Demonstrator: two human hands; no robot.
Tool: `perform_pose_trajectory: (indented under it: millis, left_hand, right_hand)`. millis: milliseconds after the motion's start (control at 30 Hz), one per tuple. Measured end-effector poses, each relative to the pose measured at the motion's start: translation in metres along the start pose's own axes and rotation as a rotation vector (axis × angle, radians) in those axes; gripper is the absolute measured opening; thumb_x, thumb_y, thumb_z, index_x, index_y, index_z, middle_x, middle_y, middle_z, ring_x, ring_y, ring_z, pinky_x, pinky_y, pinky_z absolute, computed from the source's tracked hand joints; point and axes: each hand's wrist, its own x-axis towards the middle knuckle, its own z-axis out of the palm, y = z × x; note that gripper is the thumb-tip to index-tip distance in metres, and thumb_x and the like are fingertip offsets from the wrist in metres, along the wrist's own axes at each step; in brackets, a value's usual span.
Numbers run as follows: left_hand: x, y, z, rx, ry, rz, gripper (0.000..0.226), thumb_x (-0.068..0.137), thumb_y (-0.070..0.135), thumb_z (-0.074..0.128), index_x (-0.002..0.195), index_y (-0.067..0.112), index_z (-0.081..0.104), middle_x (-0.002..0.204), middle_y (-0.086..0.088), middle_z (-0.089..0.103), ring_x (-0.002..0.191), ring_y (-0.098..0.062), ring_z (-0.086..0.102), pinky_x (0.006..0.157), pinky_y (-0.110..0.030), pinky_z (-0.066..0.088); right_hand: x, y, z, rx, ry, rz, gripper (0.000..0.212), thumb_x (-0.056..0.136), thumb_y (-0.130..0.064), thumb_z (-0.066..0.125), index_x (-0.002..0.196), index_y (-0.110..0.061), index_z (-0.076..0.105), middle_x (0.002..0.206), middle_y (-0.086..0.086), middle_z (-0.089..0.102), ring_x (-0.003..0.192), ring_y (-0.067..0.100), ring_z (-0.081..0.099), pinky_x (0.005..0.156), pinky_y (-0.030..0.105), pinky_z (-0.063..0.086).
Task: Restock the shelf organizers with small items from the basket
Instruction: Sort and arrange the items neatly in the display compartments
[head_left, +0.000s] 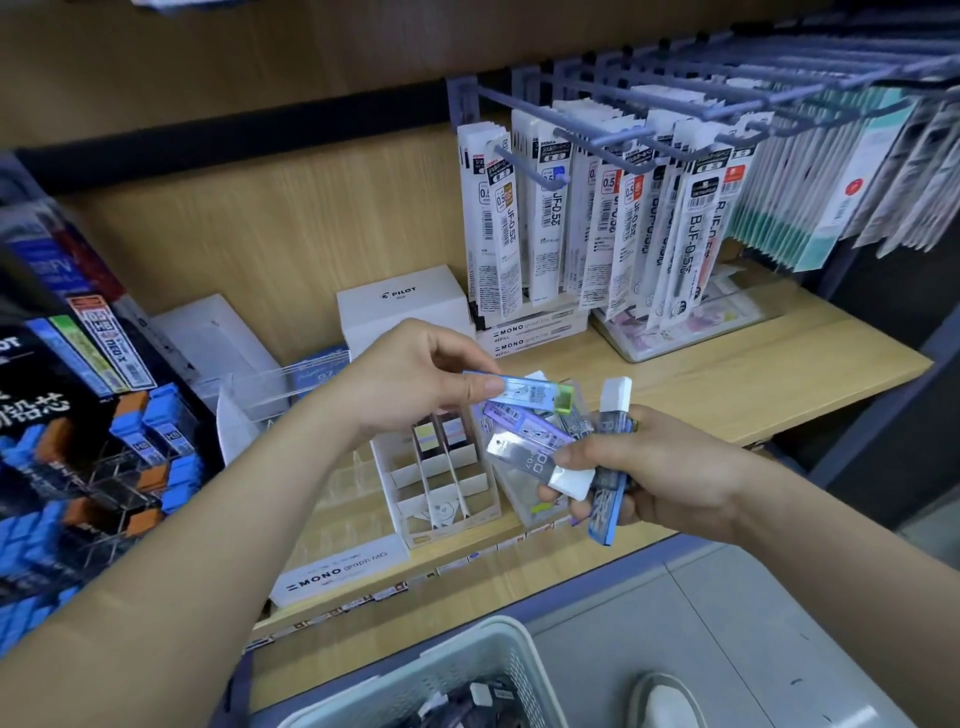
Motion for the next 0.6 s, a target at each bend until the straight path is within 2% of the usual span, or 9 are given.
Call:
perform_pose_trajectory:
  millis: [133, 200, 267, 400, 500, 600]
  left_hand:
    - [-0.001, -0.003, -0.009, 0.074, -0.015, 0.022, 0.008, 0.081, 0.009, 0.073, 0.088, 0.01, 0.074, 0.077, -0.019, 0.066, 0.071, -0.022, 0.054, 0.063, -0.024, 0.045]
    - [-0.003, -0.003, -0.01, 0.156, -0.059, 0.044, 0.012, 0.084, 0.009, 0.07, 0.094, 0.016, 0.073, 0.078, -0.018, 0.065, 0.07, -0.02, 0.053, 0.063, -0.027, 0.044]
    - [-0.003, -0.001, -0.008, 0.275, -0.118, 0.045, 0.021, 0.088, 0.012, 0.066, 0.104, 0.025, 0.07, 0.08, -0.014, 0.063, 0.066, -0.013, 0.051, 0.064, -0.027, 0.043]
    - [-0.005, 0.004, -0.004, 0.438, -0.274, -0.027, 0.051, 0.094, 0.012, 0.057, 0.134, 0.041, 0.044, 0.087, -0.006, 0.061, 0.062, -0.014, 0.059, 0.065, -0.028, 0.052]
    - [-0.007, 0.005, -0.001, 0.36, -0.29, -0.086, 0.06, 0.097, 0.007, 0.05, 0.144, 0.039, 0.03, 0.086, -0.003, 0.051, 0.064, -0.018, 0.064, 0.069, -0.032, 0.058]
    - [-0.004, 0.005, 0.001, 0.145, -0.127, -0.06, 0.039, 0.098, 0.004, 0.046, 0.132, 0.024, 0.047, 0.085, -0.005, 0.05, 0.066, -0.02, 0.069, 0.067, -0.03, 0.06]
  right_hand:
    - [0.002, 0.0, 0.001, 0.0, 0.012, 0.007, 0.008, 0.09, -0.015, 0.062, 0.094, -0.014, 0.069, 0.092, 0.014, 0.075, 0.061, 0.018, 0.061, 0.062, 0.026, 0.048]
    - [0.004, 0.001, 0.001, 0.009, 0.027, 0.014, 0.011, 0.09, -0.015, 0.063, 0.099, -0.013, 0.069, 0.092, 0.014, 0.075, 0.061, 0.018, 0.062, 0.067, 0.029, 0.048]
    - [0.006, 0.003, 0.0, 0.011, 0.051, 0.021, 0.015, 0.091, -0.015, 0.062, 0.104, -0.011, 0.068, 0.091, 0.014, 0.075, 0.061, 0.017, 0.062, 0.065, 0.028, 0.048]
    - [0.009, 0.004, -0.001, 0.069, 0.111, 0.0, 0.024, 0.091, -0.014, 0.062, 0.113, -0.006, 0.064, 0.091, 0.015, 0.075, 0.061, 0.018, 0.061, 0.064, 0.03, 0.041]
    - [0.011, 0.005, -0.004, 0.123, 0.194, -0.016, 0.026, 0.091, -0.014, 0.062, 0.114, 0.0, 0.062, 0.092, 0.018, 0.075, 0.059, 0.017, 0.062, 0.054, 0.025, 0.037]
    - [0.012, 0.005, -0.007, 0.173, 0.266, -0.038, 0.027, 0.092, -0.014, 0.063, 0.113, 0.001, 0.062, 0.092, 0.018, 0.074, 0.06, 0.016, 0.064, 0.047, 0.02, 0.037]
